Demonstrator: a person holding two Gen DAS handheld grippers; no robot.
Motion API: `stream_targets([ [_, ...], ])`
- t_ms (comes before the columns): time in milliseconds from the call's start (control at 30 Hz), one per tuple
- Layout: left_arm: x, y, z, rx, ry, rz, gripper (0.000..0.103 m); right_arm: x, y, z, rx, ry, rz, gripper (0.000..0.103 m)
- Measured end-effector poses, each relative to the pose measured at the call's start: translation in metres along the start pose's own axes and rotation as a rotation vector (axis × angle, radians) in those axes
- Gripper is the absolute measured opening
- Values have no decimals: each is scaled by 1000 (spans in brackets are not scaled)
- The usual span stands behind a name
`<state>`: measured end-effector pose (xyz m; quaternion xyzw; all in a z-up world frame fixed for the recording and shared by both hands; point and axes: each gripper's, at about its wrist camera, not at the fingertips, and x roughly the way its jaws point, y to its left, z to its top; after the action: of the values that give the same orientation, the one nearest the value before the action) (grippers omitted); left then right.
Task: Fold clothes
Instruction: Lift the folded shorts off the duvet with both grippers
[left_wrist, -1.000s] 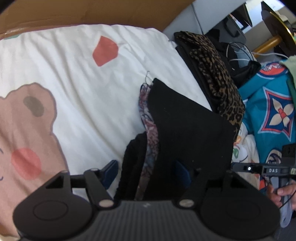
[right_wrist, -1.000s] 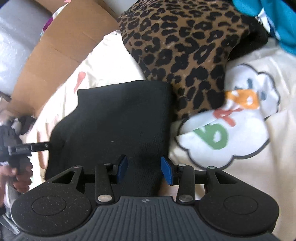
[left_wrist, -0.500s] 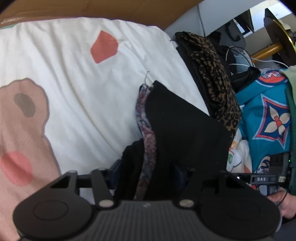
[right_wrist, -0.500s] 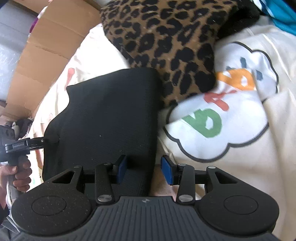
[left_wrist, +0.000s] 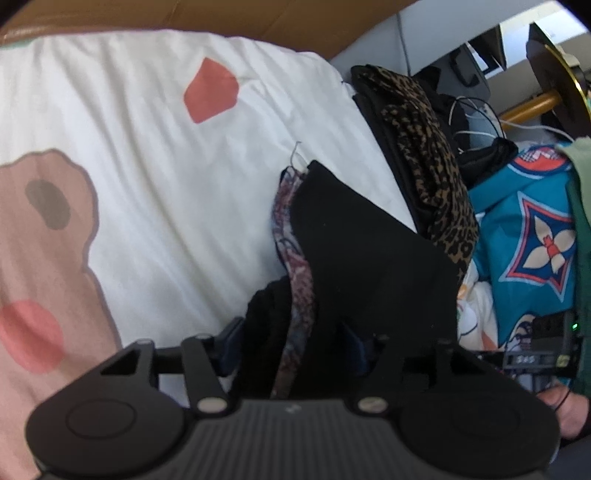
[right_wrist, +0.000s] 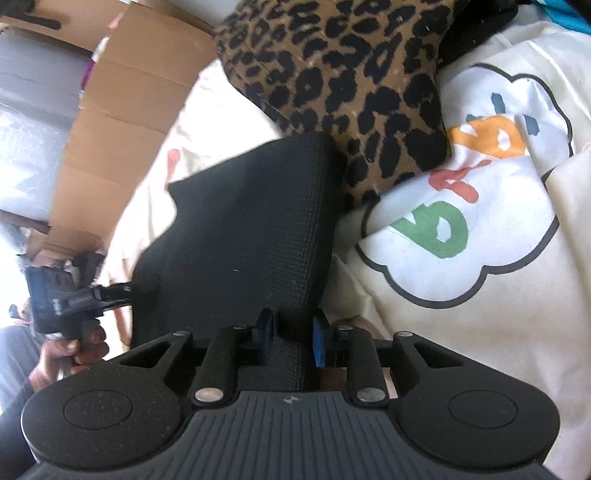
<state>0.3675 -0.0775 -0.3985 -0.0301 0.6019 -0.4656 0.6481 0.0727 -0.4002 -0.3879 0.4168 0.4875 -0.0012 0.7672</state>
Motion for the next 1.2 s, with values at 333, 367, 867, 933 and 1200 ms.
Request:
stream_targets([
  [333,5,-7,10,39,66,-14,42,10,-13,4,87,-10,95,24],
  [367,3,-9,11,45,67,-15,41,6,-13,4,89,-10,118,20],
  [867,24,3,16,-17,106,-91,66,31,-13,9,88,2,174,36],
  [933,27,3,14,-20,111,-101,63,34,-13,9,99,5,185,35],
  [1200,32,-12,8,18,153,-31,42,43,-1,8,84,29,197,20],
])
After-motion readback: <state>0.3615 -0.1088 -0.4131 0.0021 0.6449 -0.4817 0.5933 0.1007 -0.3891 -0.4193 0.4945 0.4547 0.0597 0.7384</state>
